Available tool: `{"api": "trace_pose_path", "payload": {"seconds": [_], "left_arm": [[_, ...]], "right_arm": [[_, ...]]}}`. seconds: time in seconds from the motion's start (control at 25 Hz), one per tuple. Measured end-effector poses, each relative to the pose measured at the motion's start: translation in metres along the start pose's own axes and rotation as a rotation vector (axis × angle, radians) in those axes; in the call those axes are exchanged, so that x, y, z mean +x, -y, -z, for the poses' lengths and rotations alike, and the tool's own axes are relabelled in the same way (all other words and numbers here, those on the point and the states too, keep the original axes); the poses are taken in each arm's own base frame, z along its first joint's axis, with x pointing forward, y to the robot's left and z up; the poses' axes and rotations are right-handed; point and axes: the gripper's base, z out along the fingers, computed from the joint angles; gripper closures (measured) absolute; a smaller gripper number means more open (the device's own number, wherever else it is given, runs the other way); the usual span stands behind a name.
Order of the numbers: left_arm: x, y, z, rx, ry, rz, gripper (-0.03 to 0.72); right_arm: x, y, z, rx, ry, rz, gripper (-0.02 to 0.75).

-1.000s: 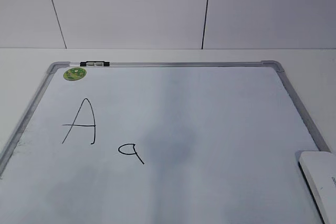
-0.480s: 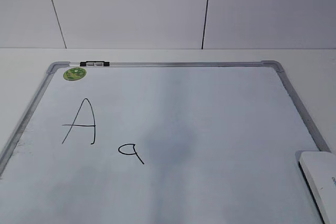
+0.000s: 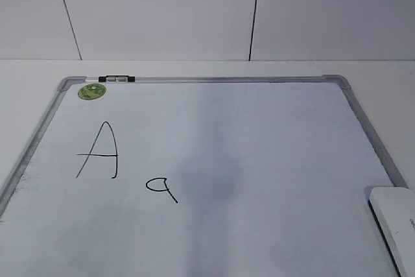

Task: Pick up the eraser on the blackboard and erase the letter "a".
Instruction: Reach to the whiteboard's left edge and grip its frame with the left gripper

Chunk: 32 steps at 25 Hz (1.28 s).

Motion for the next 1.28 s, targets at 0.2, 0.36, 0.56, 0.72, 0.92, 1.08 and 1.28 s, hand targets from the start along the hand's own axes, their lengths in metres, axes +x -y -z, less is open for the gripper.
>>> {"api": "trace_pose_path", "payload": {"seconds": [0.2, 0.36, 0.56, 0.72, 0.92, 1.08, 1.28], "left_arm": [[-0.007, 0.001, 0.005, 0.012, 0.014, 0.011, 0.452], [-0.025, 0.001, -0.001, 0.020, -0.057, 0.024, 0.452], [-0.053, -0.001, -0.016, 0.033, -0.255, 0.044, 0.452], [-0.081, -0.003, -0.034, 0.041, -0.378, 0.064, 0.452], [-0.111, -0.009, -0.074, 0.041, -0.528, 0.097, 0.452], [-0.126, -0.016, -0.118, 0.035, -0.662, 0.112, 0.452], [-0.135, -0.028, -0.178, -0.004, -0.759, 0.101, 0.452]], "right_arm": [[-0.020, -0.001, -0.008, -0.014, -0.104, -0.073, 0.165], [-0.042, -0.001, -0.017, -0.019, -0.185, -0.081, 0.165], [-0.061, -0.003, -0.034, -0.030, -0.341, -0.090, 0.165], [-0.076, -0.004, -0.047, -0.039, -0.450, -0.094, 0.165], [-0.096, -0.004, -0.065, -0.043, -0.515, -0.098, 0.165], [-0.101, -0.005, -0.077, -0.042, -0.566, -0.098, 0.165], [-0.102, -0.005, -0.082, -0.042, -0.587, -0.098, 0.165]]}}
